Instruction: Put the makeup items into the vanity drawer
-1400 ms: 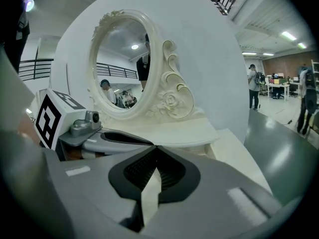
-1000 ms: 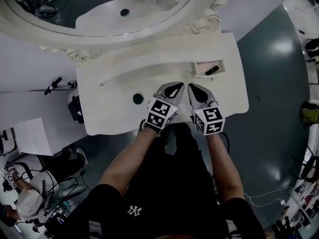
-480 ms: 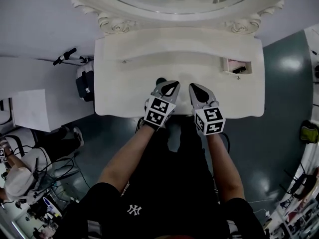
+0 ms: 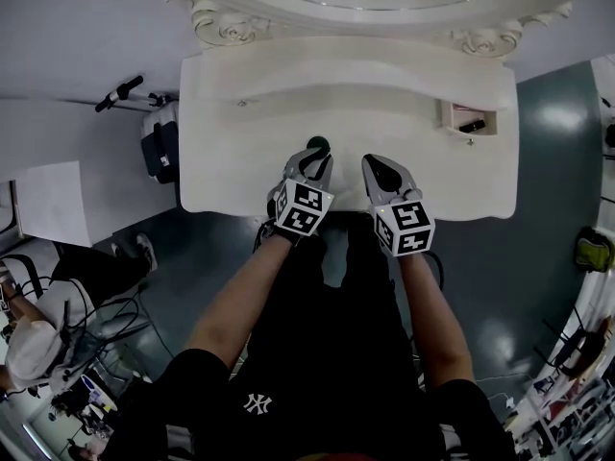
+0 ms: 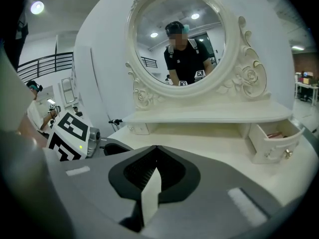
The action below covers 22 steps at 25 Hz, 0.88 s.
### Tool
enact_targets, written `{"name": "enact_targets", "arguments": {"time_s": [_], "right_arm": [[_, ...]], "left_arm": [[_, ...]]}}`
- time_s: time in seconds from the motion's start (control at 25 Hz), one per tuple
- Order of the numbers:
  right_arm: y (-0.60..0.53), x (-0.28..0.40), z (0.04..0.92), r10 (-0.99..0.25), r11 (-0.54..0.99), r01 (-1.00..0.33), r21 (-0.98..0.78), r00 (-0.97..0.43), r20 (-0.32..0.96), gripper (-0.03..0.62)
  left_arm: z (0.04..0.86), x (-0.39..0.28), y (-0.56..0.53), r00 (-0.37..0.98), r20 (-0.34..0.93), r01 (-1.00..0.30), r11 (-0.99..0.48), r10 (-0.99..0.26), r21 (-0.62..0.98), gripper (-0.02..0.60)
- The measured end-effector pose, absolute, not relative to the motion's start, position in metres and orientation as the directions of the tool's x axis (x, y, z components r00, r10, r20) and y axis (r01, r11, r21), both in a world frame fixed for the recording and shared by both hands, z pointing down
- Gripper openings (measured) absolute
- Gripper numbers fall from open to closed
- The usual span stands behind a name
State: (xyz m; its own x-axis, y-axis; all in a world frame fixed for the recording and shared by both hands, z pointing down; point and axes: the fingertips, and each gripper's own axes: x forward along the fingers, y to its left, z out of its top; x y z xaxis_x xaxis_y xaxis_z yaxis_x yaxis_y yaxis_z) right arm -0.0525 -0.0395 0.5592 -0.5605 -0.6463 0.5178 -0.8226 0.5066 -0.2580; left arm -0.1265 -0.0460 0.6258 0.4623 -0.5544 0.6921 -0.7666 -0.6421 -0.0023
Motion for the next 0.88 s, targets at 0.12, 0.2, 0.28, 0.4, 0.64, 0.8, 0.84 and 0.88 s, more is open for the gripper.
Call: {"name": "enact_targets", "arguments": {"time_s": [0.12,0.2,0.28,0.4,0.64,0.8,0.84,0.88], "right_arm": [[-0.039,-0.05,0.562,-0.646,0.501,-0.827,-0.257,-0.554,0.524,0.026],[-0.039,-0.047,0.563,-0.647,0.497,-0.829,-0.256,-0.551,0.527,0.026],[-0.039,-0.045,0.564,-0.647,0.495,-0.83,-0.255,-0.549,0.529,0.026],[-0.039,-0.045,0.566,-0.644,0.495,-0.829,-0.258,-0.55,0.531,0.026],[-0.039,-0.048,0.569,-0.635,0.5,-0.825,-0.265,-0.557,0.535,0.026],[-0.041,-0.046,0.569,-0.636,0.498,-0.826,-0.264,-0.554,0.537,0.026],[-0.042,-0.046,0.569,-0.637,0.497,-0.827,-0.264,-0.554,0.537,0.026],[-0.042,-0.045,0.569,-0.638,0.495,-0.828,-0.264,-0.553,0.536,0.026]], "left_arm": [[0.638,-0.125,-0.041,0.436,0.724,-0.738,-0.673,-0.534,-0.052,0.066],[0.644,-0.125,-0.039,0.427,0.737,-0.726,-0.684,-0.523,-0.064,0.068],[0.649,-0.125,-0.039,0.422,0.745,-0.724,-0.687,-0.516,-0.066,0.068],[0.655,-0.127,-0.04,0.41,0.755,-0.724,-0.686,-0.512,-0.072,0.068],[0.664,-0.135,-0.044,0.399,0.766,-0.74,-0.67,-0.504,-0.056,0.055],[0.664,-0.137,-0.047,0.401,0.765,-0.745,-0.665,-0.503,-0.046,0.03],[0.663,-0.137,-0.048,0.403,0.765,-0.747,-0.664,-0.503,-0.043,0.022],[0.662,-0.137,-0.048,0.406,0.763,-0.749,-0.661,-0.502,-0.036,0.017]]}}
